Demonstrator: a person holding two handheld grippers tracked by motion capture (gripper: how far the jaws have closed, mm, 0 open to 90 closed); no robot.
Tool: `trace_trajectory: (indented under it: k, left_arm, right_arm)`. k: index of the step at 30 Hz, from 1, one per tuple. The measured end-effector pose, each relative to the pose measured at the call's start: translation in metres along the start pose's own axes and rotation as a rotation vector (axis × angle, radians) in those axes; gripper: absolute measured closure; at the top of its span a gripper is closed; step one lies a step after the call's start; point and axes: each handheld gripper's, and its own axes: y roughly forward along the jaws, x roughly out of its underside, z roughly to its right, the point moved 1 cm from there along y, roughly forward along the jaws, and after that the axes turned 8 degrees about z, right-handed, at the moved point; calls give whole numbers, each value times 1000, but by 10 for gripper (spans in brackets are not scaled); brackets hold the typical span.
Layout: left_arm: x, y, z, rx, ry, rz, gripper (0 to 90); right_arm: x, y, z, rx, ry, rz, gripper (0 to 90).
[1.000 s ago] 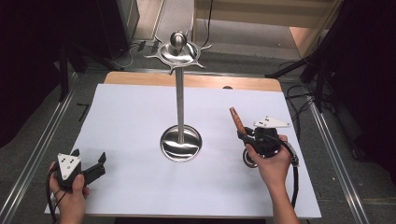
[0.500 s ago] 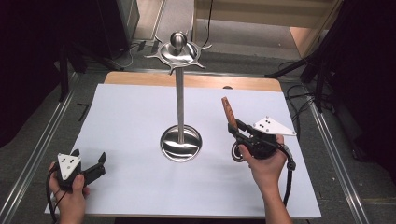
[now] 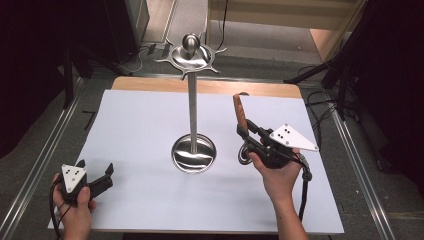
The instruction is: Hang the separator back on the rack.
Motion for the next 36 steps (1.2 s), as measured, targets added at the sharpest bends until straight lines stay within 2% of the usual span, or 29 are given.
trace_trajectory:
  k: [3, 10, 24, 36]
  left_arm:
    - [0, 0, 0, 0, 0, 0, 142]
    - [0, 0, 0, 0, 1, 1, 142]
    - [0, 0, 0, -1, 3, 2, 142]
    - [0, 0, 0, -1, 2, 1, 142]
  right_arm:
    - [-4, 1, -4, -12, -1, 59, 698]
    - [-15, 4, -11, -41, 11, 116, 698]
    - [-32, 6, -16, -60, 20, 169, 698]
    - [-51, 6, -24, -81, 1, 222, 698]
